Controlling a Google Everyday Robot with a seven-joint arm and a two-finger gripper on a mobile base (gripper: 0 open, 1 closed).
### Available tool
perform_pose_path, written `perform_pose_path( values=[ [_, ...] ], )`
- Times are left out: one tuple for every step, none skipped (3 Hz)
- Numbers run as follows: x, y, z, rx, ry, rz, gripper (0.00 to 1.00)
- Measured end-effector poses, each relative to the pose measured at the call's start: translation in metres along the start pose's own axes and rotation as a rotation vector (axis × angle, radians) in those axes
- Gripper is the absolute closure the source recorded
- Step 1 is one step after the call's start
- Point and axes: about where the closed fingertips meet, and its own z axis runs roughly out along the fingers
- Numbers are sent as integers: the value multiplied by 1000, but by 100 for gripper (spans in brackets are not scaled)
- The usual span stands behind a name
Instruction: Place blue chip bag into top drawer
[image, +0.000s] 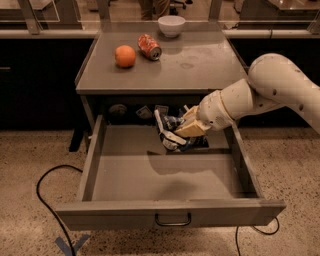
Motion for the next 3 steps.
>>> perform_pose_path(
  values=[
    [0,0,0,0,0,0,100],
    [13,6,13,44,41,39,100],
    [57,18,52,102,70,144,100]
  ],
)
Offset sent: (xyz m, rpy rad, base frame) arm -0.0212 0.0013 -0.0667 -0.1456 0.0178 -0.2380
